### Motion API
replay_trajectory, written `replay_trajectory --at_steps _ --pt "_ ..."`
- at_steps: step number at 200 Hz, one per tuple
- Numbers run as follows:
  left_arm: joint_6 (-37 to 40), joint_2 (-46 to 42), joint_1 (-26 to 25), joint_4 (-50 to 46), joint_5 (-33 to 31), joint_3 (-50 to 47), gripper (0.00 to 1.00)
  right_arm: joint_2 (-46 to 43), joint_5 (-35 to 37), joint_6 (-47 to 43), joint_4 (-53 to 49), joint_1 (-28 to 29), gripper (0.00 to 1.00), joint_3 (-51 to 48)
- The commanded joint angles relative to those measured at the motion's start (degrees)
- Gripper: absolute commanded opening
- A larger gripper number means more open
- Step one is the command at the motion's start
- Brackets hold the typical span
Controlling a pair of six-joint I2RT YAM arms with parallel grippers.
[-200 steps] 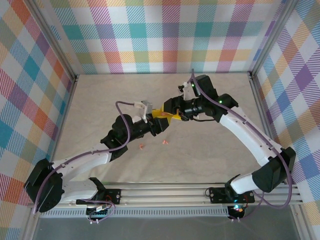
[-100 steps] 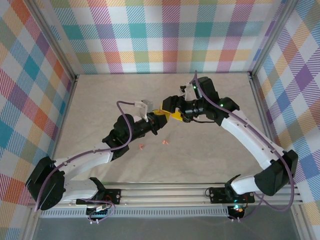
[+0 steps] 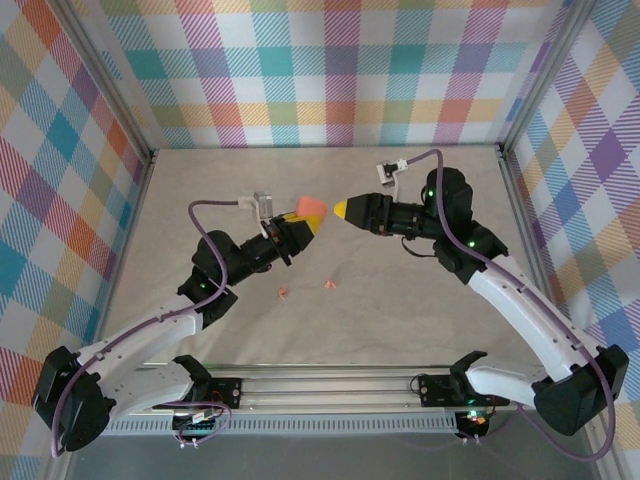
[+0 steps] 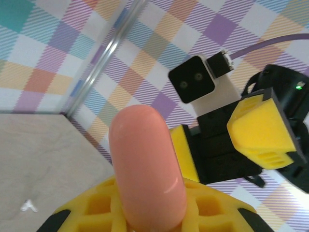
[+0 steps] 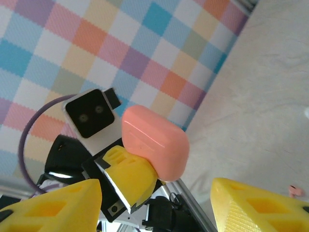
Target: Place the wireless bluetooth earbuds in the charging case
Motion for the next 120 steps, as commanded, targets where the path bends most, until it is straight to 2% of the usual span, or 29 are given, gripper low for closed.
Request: replay_trajectory --at_steps 1,25,84,120 --pt "-5.9 -0.9 0.5 5.7 4.8 0.8 0.00 0.5 -6.1 0.1 10.0 0.0 0.62 -0.3" --pt "-8.5 -0.6 0.5 7.6 6.7 1.8 0.00 0.6 -6.7 0.3 12.6 0.0 0.62 -1.2" --pt "-12.4 0.7 0.5 11.8 7.9 2.1 0.00 2.2 -8.5 1.6 15.4 0.3 0.52 -2.2" --pt "-14.1 2.6 0.5 14.4 9.2 2.1 0.00 3.5 -9.7 2.2 16.6 0.7 0.49 -2.0"
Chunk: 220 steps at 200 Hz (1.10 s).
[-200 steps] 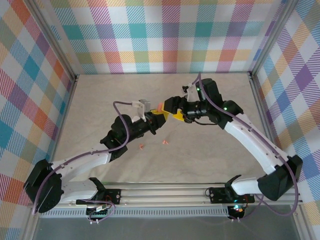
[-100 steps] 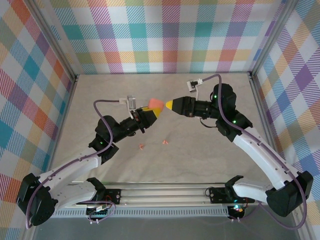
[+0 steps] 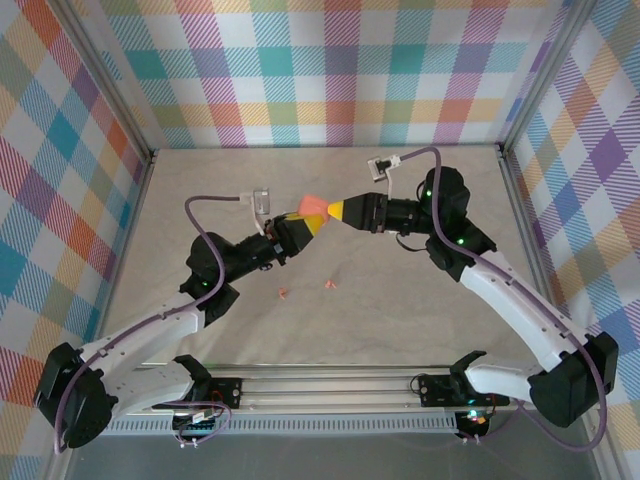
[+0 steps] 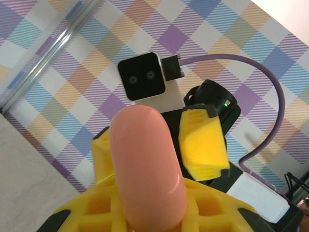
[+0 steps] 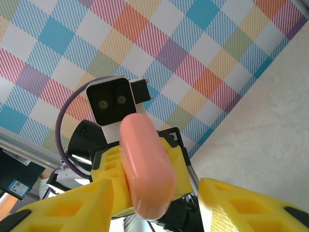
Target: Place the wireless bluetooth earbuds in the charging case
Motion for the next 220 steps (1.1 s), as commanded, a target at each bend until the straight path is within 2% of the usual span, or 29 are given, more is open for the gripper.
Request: replay_trajectory --at_steps 1,32,80,98,110,121,132,155,182,205,220 --pt "-2.0 0.9 0.4 5.2 2.2 1.6 0.00 0.7 -2.4 0.5 3.8 0.6 0.49 -0.1" --pt "-2.2 1.6 0.4 5.6 2.9 1.8 0.00 1.9 -3.7 1.4 5.3 1.1 0.44 0.1" --pt "-1.8 1.6 0.5 4.8 3.1 2.0 0.00 3.4 -5.7 1.7 5.7 1.6 0.23 0.6" --pt "-0.9 1.1 0.4 2.8 3.0 2.0 0.00 3.2 -5.5 1.1 5.1 1.6 0.19 0.6" --pt "0.4 0.3 0.4 0.0 2.7 2.2 0.06 3.1 -5.5 0.1 4.3 1.6 0.16 0.8" --pt "2.5 -1.1 0.4 -4.2 2.5 2.7 0.21 2.7 -5.4 -1.6 2.0 1.6 0.15 1.3" --pt "6.1 -2.7 0.4 -12.4 2.0 4.3 0.35 2.3 -4.7 -4.6 -1.7 1.6 0.14 2.4" --pt "14.2 -6.5 0.4 -30.5 -0.1 8.6 0.57 1.3 -1.8 -15.0 -12.9 1.4 0.11 6.1" --pt "21.6 -11.8 0.4 -45.6 -4.7 11.6 0.70 2.1 -0.7 -26.4 -24.9 1.1 0.12 11.6" --pt "24.4 -15.4 0.5 -56.5 -12.8 13.5 0.82 4.0 -1.3 -32.9 -31.3 0.9 0.14 15.5" --pt "26.7 -17.3 0.5 -61.6 -16.9 14.5 0.86 5.1 -2.7 -36.1 -33.5 0.9 0.14 17.1"
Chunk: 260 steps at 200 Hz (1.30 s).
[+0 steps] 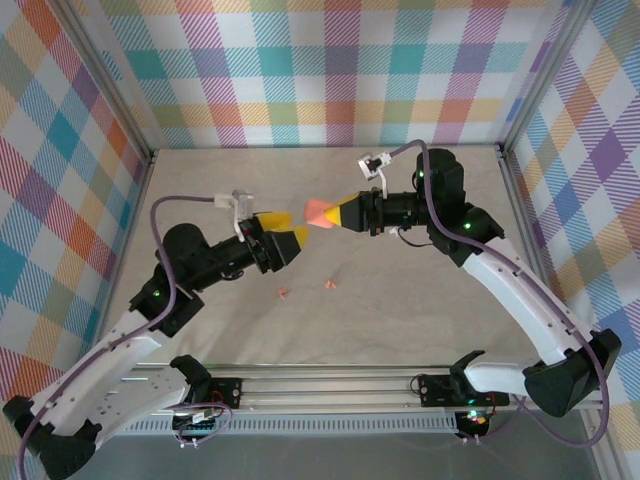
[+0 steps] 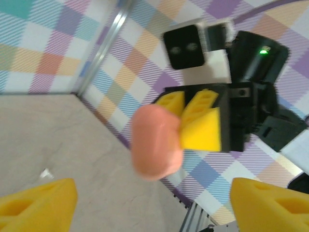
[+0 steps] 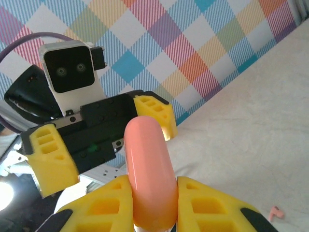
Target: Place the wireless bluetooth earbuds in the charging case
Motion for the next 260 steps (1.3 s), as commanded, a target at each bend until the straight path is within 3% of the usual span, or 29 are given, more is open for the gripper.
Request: replay_trajectory --at_steps 1,40,74,85,113,164,188,206,234,260 --pt "7.1 -2.6 0.2 -15.6 -9.2 2.3 0.86 1.9 -1.6 -11.0 -8.8 -0.1 0.14 3.2" --pt "17.6 -6.5 0.2 -22.4 -8.3 1.6 0.84 2.9 -3.8 -17.2 -11.9 -0.1 0.13 3.4" --pt "23.2 -3.5 0.1 -28.7 -5.3 3.6 0.82 3.1 -4.9 -21.7 -12.7 -0.1 0.12 1.2" --pt "25.4 -1.9 0.1 -30.0 -4.2 3.5 1.00 3.5 -4.7 -22.4 -12.5 0.0 0.12 0.6" --pt "26.1 1.0 0.1 -32.2 -3.6 3.0 1.00 4.9 -4.9 -22.5 -12.1 0.1 0.11 -0.6" --pt "18.9 -7.8 0.2 -9.5 -0.1 -10.6 1.00 3.0 -7.3 -26.4 -9.7 3.0 0.11 -5.6" --pt "14.8 -8.1 0.7 2.5 11.3 -14.3 0.99 1.2 -8.0 -28.7 -9.0 3.9 0.11 -6.5" --pt "12.4 -7.1 0.7 8.7 16.0 -16.0 0.92 0.2 -8.7 -28.8 -6.6 3.9 0.11 -8.1" --pt "7.9 -6.0 1.8 15.9 17.7 -17.9 0.74 0.2 -10.6 -28.6 -6.0 3.9 0.12 -8.3" --pt "-5.6 -0.7 6.1 26.4 21.7 -18.7 0.64 -1.3 -9.5 -28.8 -4.5 4.0 0.12 -10.2"
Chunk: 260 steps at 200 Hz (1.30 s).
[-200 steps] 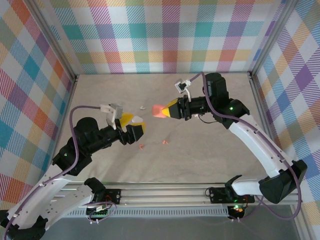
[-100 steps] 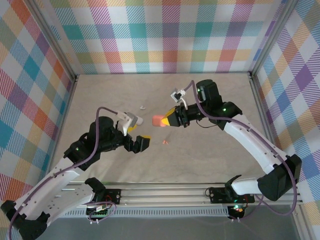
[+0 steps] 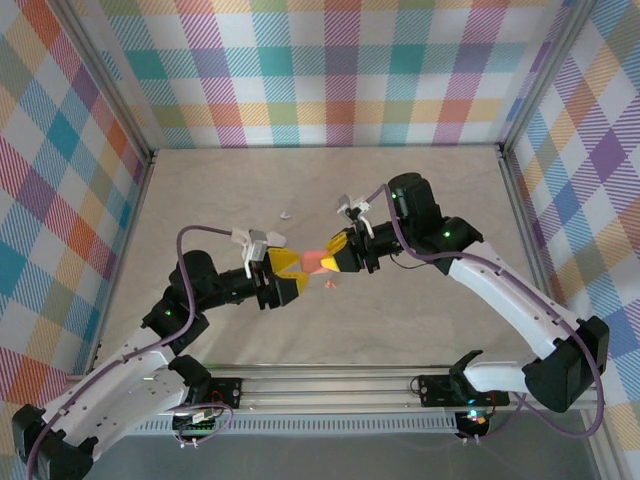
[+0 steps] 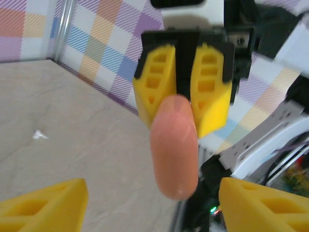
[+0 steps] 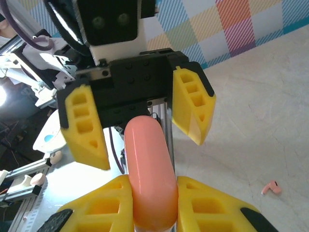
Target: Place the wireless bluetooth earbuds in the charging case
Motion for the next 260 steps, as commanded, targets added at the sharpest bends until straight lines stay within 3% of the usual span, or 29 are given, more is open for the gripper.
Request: replay_trajectory --at_steps 1,28,72,148,237,260 --pt "-12.8 3.8 3.5 15.2 6.3 -0.7 0.63 -2.2 -1.8 -2.0 3.1 0.2 0.12 -1.9" --pt "-16.4 6.9 4.1 21.6 8.0 -1.2 0.57 -3.0 -1.2 -1.5 4.0 0.2 0.12 -2.4" --pt "-15.1 5.9 4.1 20.4 10.4 -1.0 0.59 -4.1 1.7 -0.4 5.2 0.2 0.12 -2.6" --pt "-13.0 6.7 3.6 18.2 11.6 -1.1 0.60 -2.5 0.0 2.3 7.8 0.3 0.11 -2.3" --pt "-12.3 10.0 2.2 19.1 10.8 0.3 0.57 -1.9 -0.2 2.8 8.0 0.2 0.11 -2.3" --pt "-12.3 10.2 1.9 19.3 10.5 0.6 0.50 -1.9 -0.2 2.6 7.8 0.2 0.11 -2.4"
